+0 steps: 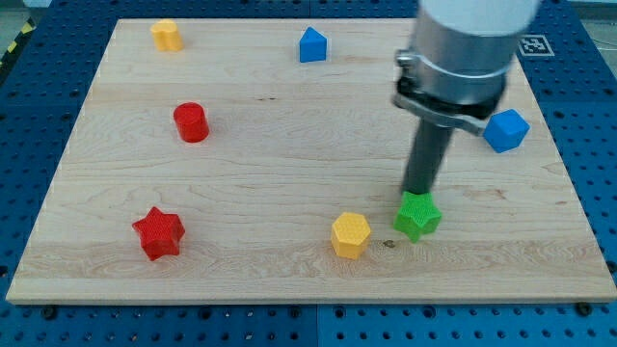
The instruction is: Move the green star to the bottom right of the board
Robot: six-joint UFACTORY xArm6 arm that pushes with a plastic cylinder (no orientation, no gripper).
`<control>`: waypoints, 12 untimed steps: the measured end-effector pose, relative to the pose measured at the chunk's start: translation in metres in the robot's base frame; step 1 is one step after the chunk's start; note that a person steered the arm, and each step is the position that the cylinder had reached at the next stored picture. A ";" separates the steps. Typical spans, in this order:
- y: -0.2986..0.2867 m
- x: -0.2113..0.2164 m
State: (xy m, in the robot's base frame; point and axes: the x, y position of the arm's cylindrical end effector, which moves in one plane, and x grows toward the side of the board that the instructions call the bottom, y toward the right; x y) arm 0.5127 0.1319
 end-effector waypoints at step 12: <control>0.038 0.026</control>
State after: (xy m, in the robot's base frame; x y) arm 0.5391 0.1701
